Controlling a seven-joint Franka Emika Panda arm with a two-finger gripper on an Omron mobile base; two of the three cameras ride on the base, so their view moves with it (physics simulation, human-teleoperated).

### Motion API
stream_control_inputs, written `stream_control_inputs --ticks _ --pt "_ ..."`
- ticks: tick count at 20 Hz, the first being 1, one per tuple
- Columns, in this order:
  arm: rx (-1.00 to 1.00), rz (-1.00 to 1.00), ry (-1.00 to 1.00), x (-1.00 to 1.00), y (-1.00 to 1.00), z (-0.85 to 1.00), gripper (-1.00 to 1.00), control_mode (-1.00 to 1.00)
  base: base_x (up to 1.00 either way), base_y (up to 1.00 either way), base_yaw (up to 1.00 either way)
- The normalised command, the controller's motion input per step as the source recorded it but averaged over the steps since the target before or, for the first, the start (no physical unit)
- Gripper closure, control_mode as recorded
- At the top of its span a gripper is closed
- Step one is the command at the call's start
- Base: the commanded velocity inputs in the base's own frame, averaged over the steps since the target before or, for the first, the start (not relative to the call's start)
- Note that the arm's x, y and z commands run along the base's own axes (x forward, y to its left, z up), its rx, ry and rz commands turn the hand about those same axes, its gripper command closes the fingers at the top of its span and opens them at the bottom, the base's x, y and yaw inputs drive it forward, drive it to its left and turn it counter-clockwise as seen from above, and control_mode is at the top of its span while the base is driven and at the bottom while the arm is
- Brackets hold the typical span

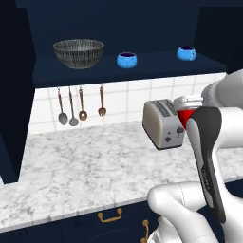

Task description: Gather all objects into one cabinet and sort the glasses and bowls to opposite sides.

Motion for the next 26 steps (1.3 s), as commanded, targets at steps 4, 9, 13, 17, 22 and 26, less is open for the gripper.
stream_control_inputs --ticks 4,9,13,17,22,26 --pt "0.00 -0.01 0.00 0.07 -0.07 0.02 1.00 -1.00 0.00 0.00 0.00" --pt "0.02 -0.11 0.00 0.33 -0.31 0.37 1.00 -1.00 0.00 0.00 0.00" --pt "0.00 -0.16 0.01 0.29 -0.26 0.46 1.00 -1.00 0.00 0.00 0.00" --pt "0.00 -0.21 0.01 0.26 -0.28 0.31 1.00 -1.00 0.00 0.00 0.00" --pt "0.00 -0.20 0.00 0.25 -0.46 0.17 1.00 -1.00 0.00 0.00 0.00" --pt "0.00 -0.15 0.00 0.34 -0.46 0.13 1.00 -1.00 0.00 0.00 0.00"
